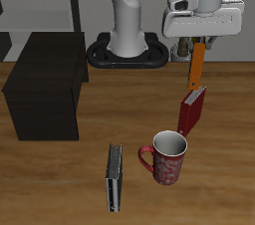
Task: Place the orange book flat on top of the shelf
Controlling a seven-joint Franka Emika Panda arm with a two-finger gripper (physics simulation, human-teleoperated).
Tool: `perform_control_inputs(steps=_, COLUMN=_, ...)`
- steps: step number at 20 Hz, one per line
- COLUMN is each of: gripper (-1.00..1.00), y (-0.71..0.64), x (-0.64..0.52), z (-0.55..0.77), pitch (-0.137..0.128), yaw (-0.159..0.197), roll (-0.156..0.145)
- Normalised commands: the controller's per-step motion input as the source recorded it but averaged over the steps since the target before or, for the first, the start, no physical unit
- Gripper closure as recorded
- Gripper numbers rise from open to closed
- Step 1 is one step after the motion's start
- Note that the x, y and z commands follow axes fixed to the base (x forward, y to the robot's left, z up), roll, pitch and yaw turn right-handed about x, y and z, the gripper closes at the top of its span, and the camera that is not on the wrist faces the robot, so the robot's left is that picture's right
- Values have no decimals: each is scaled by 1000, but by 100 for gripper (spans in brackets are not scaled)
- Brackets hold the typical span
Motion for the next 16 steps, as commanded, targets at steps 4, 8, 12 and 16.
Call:
perform_control_inputs(steps=4, gripper=100, y=-582, x=-112, z=183, pitch=-32, yaw=47, roll=-131)
perform_control_inputs(steps=8, gripper=100, y=-571, x=-167, z=157, pitch=-11, yaw=80, roll=-146)
perform_control_inputs(steps=12, gripper=100, y=-571, x=-129, z=279, pitch=-41, yaw=115, roll=-228)
perform_control_inputs(steps=16, gripper=100, y=-515, x=-3, z=8, pitch=17, yaw=86, roll=-204)
